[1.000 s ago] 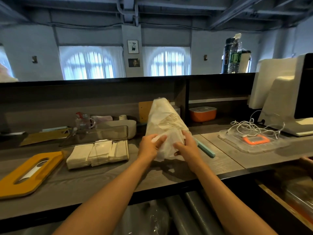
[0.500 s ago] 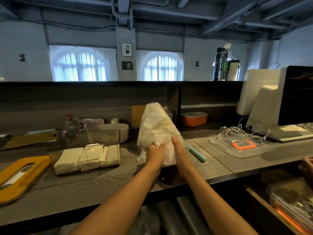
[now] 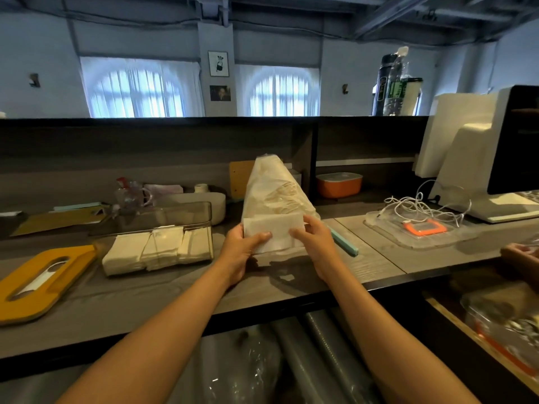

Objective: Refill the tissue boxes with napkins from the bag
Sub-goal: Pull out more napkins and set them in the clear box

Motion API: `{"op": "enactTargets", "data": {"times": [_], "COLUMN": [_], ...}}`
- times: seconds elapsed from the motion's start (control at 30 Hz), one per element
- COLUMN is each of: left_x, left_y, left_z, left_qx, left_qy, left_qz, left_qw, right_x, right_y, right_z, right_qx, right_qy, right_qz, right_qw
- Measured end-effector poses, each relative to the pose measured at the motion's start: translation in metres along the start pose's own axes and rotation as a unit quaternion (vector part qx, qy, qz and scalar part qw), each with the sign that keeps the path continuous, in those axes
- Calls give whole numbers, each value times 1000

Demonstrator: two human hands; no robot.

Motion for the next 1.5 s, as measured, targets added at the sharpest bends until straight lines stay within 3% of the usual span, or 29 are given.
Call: {"op": "enactTargets", "data": {"times": [0.13,0.27,0.4,0.63,0.73,0.9,1.03,1.23,1.4,1.5], "left_x": [0,2,6,1,3,6,7,14,21,29], "left_y": [4,16,27,25,30,48,37,44,45,36], "left_z": [-1,2,8,2,3,2,3,9,8,14], "left_qx": [-116,-169,-195,-230,-221,-269,-282,-304,-371,-412], "left_qy": [43,78,145,94,90,120,127,180,152,125], "left_qz": [0,94,105,133,115,-4,80,52,15,50], "left_qw": [992,978,964,960,964,956,947,934,916,901], "right_x": [-1,-2,-5,-9,-8,-5,-2,5,14,25], "right_y": [5,14,5,0,0,-1,-4,-1,-2,1], "right_z": [8,12,8,11,12,9,8,4,-4,-13], "right_qx": [49,95,77,87,87,69,71,103,154,148], "right_qy": [30,29,32,54,62,62,28,39,5,-8], "right_qz": [9,-17,65,84,101,112,141,118,151,129], "right_qw": [998,995,994,991,989,989,987,987,977,981]}}
Point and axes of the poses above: each hand's wrist, its own x-axis away from the middle knuckle, its own y-axis out of the palm, z = x × y, the point moved 5 cm from there along -x, towards the middle knuckle, and after that the axes turned 11 degrees about y, right-handed, at the moved point
